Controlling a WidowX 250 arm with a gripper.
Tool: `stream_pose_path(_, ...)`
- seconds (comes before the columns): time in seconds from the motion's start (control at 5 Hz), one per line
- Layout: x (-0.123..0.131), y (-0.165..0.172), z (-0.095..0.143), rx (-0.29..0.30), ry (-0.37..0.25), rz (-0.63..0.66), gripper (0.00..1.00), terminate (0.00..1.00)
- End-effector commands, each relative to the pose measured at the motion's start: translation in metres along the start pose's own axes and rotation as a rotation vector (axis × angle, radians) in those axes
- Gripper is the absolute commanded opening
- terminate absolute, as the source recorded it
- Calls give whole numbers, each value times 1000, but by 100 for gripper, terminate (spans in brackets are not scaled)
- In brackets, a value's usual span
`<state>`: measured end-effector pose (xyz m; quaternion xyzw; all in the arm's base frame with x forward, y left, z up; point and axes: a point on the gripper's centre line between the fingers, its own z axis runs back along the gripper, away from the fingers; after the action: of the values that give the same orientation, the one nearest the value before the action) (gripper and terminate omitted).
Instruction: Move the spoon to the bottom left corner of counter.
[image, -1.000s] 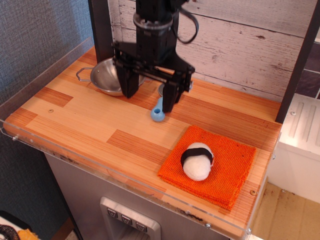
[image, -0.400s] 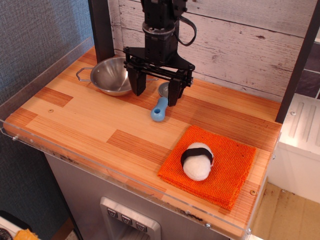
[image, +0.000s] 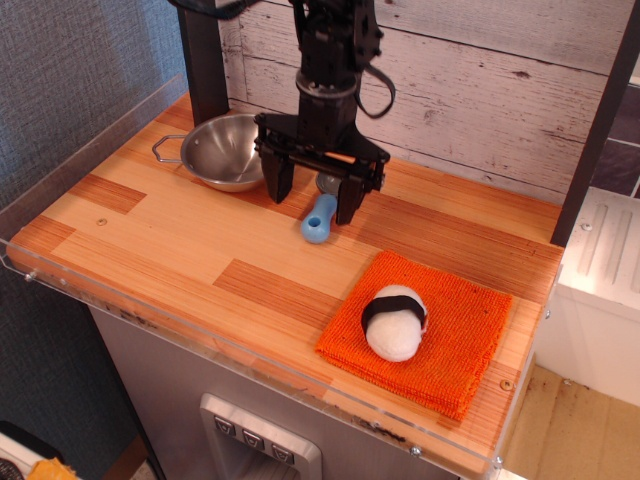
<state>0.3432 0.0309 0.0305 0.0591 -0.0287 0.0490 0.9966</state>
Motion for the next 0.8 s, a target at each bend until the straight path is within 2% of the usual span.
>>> stream_pose_path(0.0, 4, 8, -13, 1, -68, 56, 100, 0)
stream_pose_path(0.2, 4, 5, -15, -3, -81, 57, 0, 0)
stream_pose_path(0.4, 3, 4, -5, -34, -115, 41, 0, 0)
stream_pose_path(0.6, 2, 7, 30, -116, -181, -3, 0, 0)
